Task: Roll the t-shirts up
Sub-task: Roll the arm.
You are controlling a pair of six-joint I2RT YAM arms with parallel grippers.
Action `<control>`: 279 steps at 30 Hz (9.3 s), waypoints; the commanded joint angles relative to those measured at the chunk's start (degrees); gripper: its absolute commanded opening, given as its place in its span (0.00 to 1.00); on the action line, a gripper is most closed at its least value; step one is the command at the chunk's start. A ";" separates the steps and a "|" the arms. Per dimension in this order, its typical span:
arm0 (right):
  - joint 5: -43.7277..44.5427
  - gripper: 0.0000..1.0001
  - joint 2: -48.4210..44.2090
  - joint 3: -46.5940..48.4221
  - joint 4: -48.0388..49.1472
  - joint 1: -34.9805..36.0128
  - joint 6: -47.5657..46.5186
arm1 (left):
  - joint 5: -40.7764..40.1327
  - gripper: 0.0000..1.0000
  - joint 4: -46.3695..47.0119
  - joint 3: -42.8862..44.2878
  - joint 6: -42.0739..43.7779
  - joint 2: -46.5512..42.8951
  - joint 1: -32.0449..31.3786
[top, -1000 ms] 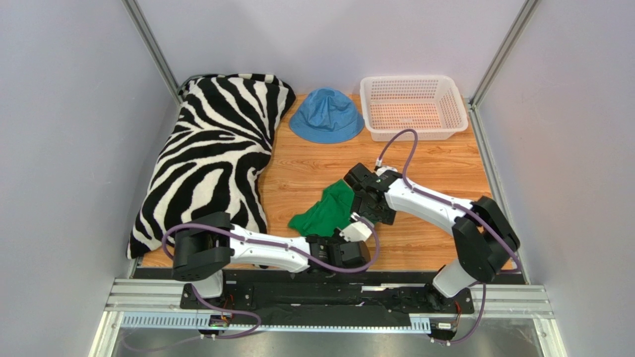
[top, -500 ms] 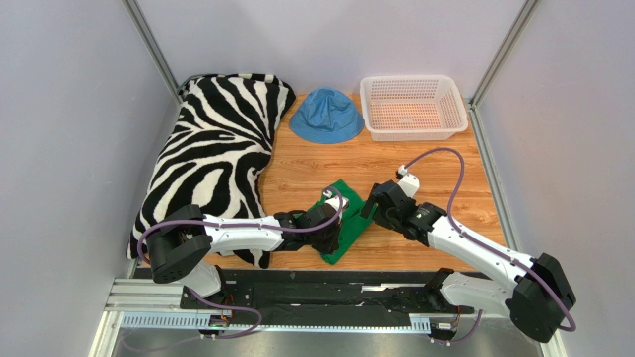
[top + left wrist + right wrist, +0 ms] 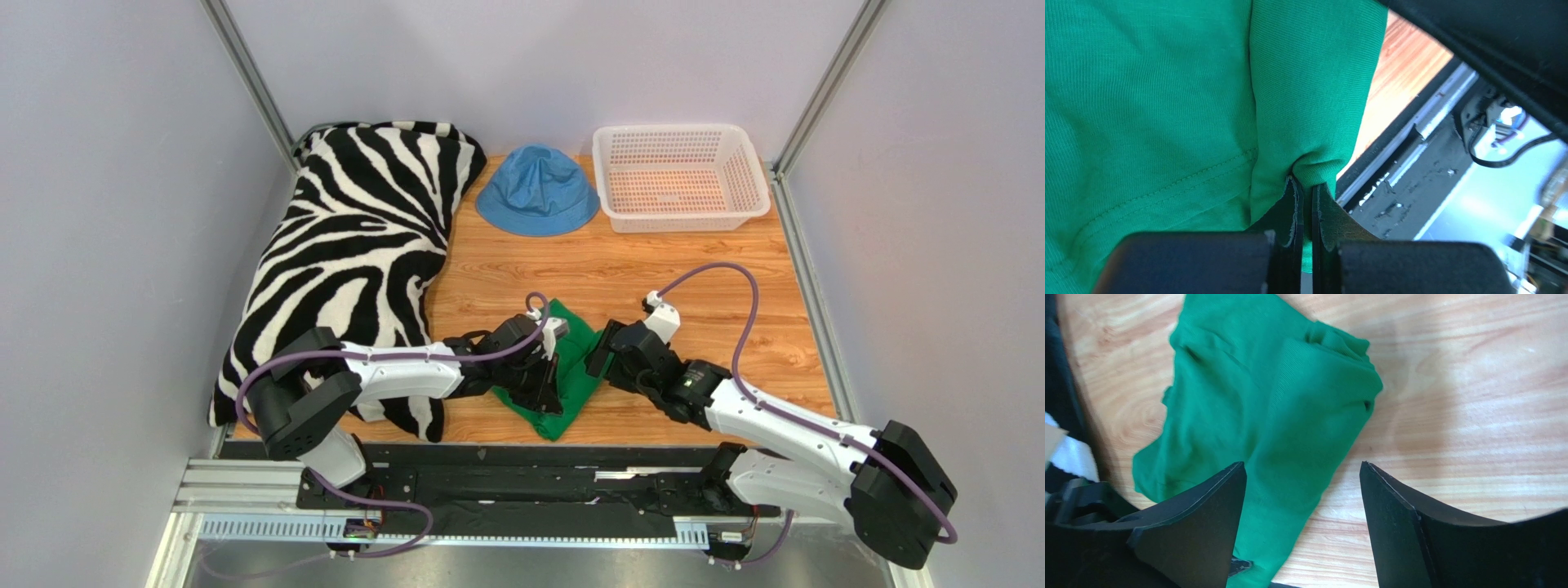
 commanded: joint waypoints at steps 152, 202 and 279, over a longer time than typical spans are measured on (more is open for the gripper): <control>2.47 0.77 7.26 2.53 6.98 -0.90 5.10 | 7.54 0.00 -1.69 -1.51 0.50 0.80 3.50; -4.56 0.00 41.28 35.32 -31.69 -5.47 1.32 | -63.20 0.64 -27.79 23.26 17.64 7.72 -30.07; -1.48 0.72 5.94 0.25 14.35 -3.18 1.94 | 10.08 0.00 5.78 -5.03 -7.59 2.81 8.42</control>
